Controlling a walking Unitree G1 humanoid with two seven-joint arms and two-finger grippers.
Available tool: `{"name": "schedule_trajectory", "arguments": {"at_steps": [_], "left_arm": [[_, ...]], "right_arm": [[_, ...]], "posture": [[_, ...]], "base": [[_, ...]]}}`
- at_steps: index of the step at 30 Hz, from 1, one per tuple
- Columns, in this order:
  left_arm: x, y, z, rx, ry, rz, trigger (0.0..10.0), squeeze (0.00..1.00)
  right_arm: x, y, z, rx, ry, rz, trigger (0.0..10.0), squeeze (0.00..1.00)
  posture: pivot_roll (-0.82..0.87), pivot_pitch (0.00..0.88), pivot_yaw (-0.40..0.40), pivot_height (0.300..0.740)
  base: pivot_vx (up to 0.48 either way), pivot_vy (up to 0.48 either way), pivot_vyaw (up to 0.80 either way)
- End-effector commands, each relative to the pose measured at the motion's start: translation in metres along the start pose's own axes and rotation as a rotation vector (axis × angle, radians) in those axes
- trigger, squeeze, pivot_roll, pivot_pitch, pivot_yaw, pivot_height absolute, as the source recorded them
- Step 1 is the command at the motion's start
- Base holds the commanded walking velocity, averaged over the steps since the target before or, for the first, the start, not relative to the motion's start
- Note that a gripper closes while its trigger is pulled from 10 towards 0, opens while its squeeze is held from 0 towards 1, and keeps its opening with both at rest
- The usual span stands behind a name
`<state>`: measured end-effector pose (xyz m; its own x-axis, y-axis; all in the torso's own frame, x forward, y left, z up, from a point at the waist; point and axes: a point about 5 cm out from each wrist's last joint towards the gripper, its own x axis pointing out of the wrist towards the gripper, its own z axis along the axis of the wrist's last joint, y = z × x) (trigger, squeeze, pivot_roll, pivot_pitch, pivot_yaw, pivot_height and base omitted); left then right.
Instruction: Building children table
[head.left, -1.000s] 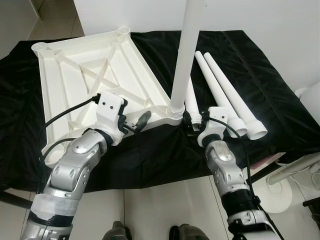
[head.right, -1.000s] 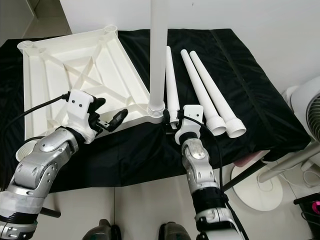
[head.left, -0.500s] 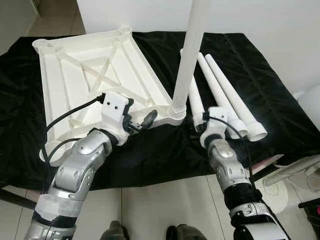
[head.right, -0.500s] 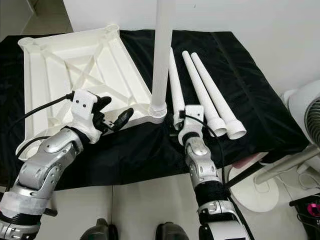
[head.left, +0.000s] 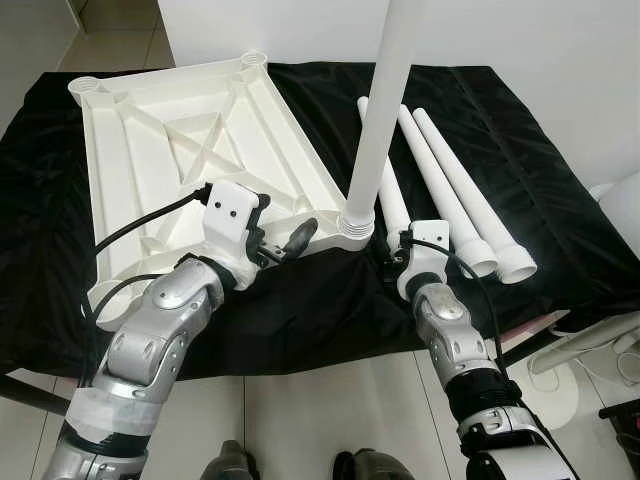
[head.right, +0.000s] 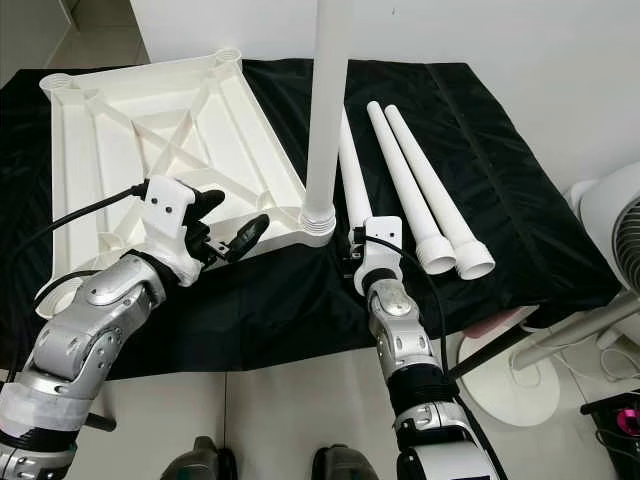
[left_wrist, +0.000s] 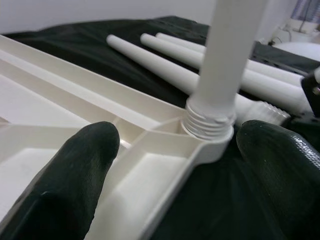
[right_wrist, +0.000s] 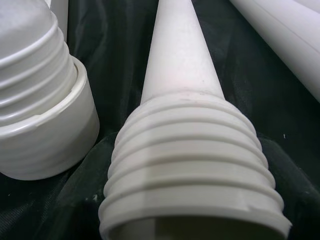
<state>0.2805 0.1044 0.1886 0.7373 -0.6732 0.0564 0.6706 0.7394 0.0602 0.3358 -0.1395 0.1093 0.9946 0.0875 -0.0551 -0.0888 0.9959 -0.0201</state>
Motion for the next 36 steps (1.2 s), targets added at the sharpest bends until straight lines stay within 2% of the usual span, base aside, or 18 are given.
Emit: {"name": "schedule_trajectory", "arguments": {"at_steps": [1, 5, 6, 9, 11, 13, 17, 18, 20, 23, 25, 27, 29, 31, 32, 35, 36], "left_arm": [[-0.002, -0.01, -0.002, -0.014, 0.022, -0.116, 10.0, 0.0], [-0.001, -0.012, 0.001, -0.071, 0.005, -0.088, 10.0, 0.0], [0.001, -0.011, 0.004, -0.096, -0.007, -0.073, 10.0, 0.0], [0.007, -0.008, 0.008, -0.107, -0.018, -0.064, 10.0, 0.0], [0.007, -0.008, 0.008, -0.107, -0.018, -0.064, 10.0, 0.0], [0.011, -0.005, 0.01, -0.093, -0.019, -0.076, 10.0, 0.0], [0.014, -0.003, 0.011, -0.081, -0.015, -0.086, 10.0, 0.0], [0.018, -0.002, 0.015, -0.081, -0.021, -0.109, 10.0, 0.0], [0.018, -0.002, 0.015, -0.081, -0.021, -0.109, 10.0, 0.0], [0.023, -0.001, 0.022, -0.079, -0.033, -0.143, 10.0, 0.0], [0.023, -0.001, 0.022, -0.079, -0.033, -0.143, 10.0, 0.0], [0.026, 0.002, 0.025, -0.075, -0.041, -0.158, 10.0, 0.0], [0.026, 0.002, 0.025, -0.075, -0.041, -0.158, 10.0, 0.0], [0.028, 0.008, 0.031, -0.094, -0.062, -0.176, 10.0, 0.0], [0.028, 0.008, 0.031, -0.094, -0.062, -0.176, 10.0, 0.0], [0.027, 0.016, 0.041, -0.141, -0.101, -0.205, 10.0, 0.0], [0.027, 0.016, 0.041, -0.141, -0.101, -0.205, 10.0, 0.0]], "right_arm": [[-0.006, -0.004, -0.014, 0.003, 0.031, -0.009, 0.0, 0.0], [-0.009, -0.012, -0.006, -0.011, -0.047, -0.041, 0.0, 0.0], [-0.011, -0.017, 0.001, 0.0, -0.1, -0.055, 10.0, 0.0], [-0.015, -0.027, 0.024, -0.001, -0.258, -0.046, 10.0, 0.0], [-0.015, -0.027, 0.024, -0.001, -0.258, -0.046, 10.0, 0.0], [-0.017, -0.031, 0.039, -0.004, -0.348, -0.025, 10.0, 0.0], [-0.019, -0.031, 0.05, -0.002, -0.414, -0.013, 10.0, 0.0], [-0.02, -0.029, 0.063, 0.001, -0.489, 0.0, 10.0, 0.0], [-0.02, -0.029, 0.063, 0.001, -0.489, 0.0, 10.0, 0.0], [-0.022, -0.024, 0.08, -0.01, -0.571, 0.022, 10.0, 0.0], [-0.022, -0.024, 0.08, -0.01, -0.571, 0.022, 10.0, 0.0], [-0.023, -0.019, 0.094, -0.023, -0.639, 0.046, 10.0, 0.0], [-0.023, -0.019, 0.094, -0.023, -0.639, 0.046, 10.0, 0.0], [-0.025, -0.013, 0.127, -0.022, -0.763, 0.088, 10.0, 0.0], [-0.025, -0.013, 0.127, -0.022, -0.763, 0.088, 10.0, 0.0], [-0.035, -0.003, 0.174, -0.077, -0.945, 0.148, 10.0, 0.0], [-0.035, -0.003, 0.174, -0.077, -0.945, 0.148, 10.0, 0.0]], "posture": [[-0.07, 0.058, 0.027, 0.74], [-0.07, 0.053, 0.047, 0.74], [-0.07, 0.054, 0.062, 0.74], [-0.09, 0.048, 0.098, 0.74], [-0.09, 0.048, 0.098, 0.74], [-0.1, 0.047, 0.12, 0.74], [-0.11, 0.05, 0.139, 0.74], [-0.12, 0.051, 0.153, 0.74], [-0.12, 0.051, 0.153, 0.74], [-0.12, 0.049, 0.157, 0.74], [-0.12, 0.049, 0.157, 0.74], [-0.13, 0.047, 0.157, 0.74], [-0.13, 0.047, 0.157, 0.74], [-0.13, 0.042, 0.152, 0.74], [-0.13, 0.042, 0.152, 0.74], [-0.13, 0.037, 0.145, 0.74], [-0.13, 0.037, 0.145, 0.74]], "base": [[0.0, 0.0, 0.0], [0.0, 0.0, 0.0], [0.0, 0.0, 0.0], [0.0, 0.0, 0.0], [0.0, 0.0, 0.0], [0.0, 0.0, 0.0], [0.0, 0.0, 0.0], [0.0, 0.0, 0.0], [0.0, 0.0, 0.0], [0.0, 0.0, 0.0], [0.0, 0.0, 0.0], [0.0, 0.0, 0.0], [0.0, 0.0, 0.0], [0.0, 0.0, 0.0], [0.0, 0.0, 0.0], [0.0, 0.0, 0.0], [0.0, 0.0, 0.0]]}}
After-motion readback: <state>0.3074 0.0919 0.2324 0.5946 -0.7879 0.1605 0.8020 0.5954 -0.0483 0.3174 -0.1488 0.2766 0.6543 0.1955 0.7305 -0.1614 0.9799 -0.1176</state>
